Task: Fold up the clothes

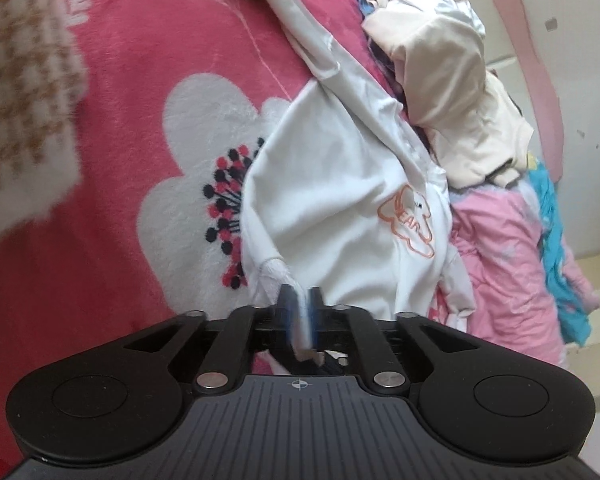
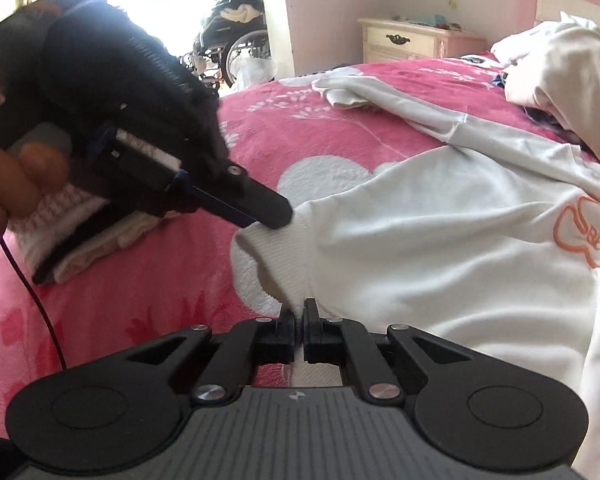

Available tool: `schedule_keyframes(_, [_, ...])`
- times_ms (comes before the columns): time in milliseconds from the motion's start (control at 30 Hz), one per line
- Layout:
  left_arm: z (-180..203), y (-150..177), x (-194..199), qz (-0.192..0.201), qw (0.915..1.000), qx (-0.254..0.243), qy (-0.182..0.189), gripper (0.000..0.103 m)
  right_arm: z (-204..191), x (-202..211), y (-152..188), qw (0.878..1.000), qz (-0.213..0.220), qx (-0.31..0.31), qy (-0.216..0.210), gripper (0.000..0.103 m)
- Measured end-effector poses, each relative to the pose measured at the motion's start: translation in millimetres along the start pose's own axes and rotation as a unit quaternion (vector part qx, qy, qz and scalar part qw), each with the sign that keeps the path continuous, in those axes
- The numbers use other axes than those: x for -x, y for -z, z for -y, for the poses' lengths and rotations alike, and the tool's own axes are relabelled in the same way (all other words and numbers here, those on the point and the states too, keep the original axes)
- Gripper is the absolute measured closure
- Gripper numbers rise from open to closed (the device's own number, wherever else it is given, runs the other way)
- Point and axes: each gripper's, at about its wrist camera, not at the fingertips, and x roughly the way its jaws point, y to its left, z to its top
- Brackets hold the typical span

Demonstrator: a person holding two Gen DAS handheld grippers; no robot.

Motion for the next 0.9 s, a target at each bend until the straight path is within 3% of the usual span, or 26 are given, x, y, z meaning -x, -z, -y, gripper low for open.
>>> schedule_keyframes(267, [-8,1,-1,-0.013,0.9995,0.026,0.011,0.059,-8,0,-2,1.000,0.003,0.016,0.003,0.098])
schedule_keyframes(567, [-7,3,-23,-0.041,0.9989,0.017,-0.016,0.055,-21,-2,-2,0.998,0.003,0.053,0.016,0.098])
schedule_keyframes(633, [-11,4,-26,-0.044,0.9986,0.021,-0.022,0.059,-22,-1,-2,0.998,0.004,0.055,0.017,0.098])
schedule_keyframes(733, [-18,6,-33,-0.055,0.9979,0.034,-0.009,0.076,-21,2,-2,0.999,0.008,0.052,0.014,0.098])
schedule_keyframes(800, [-21,7,-37,-0.061,0.9971,0.045,0.010,0.092,-19,4,-1,0.999,0.004,0.047,0.011,0.097])
schedule_keyframes(900, [-20,8,-37,-0.055,0.9975,0.045,0.002,0.097,-12,17,3,1.000,-0.006,0.029,0.009,0.088])
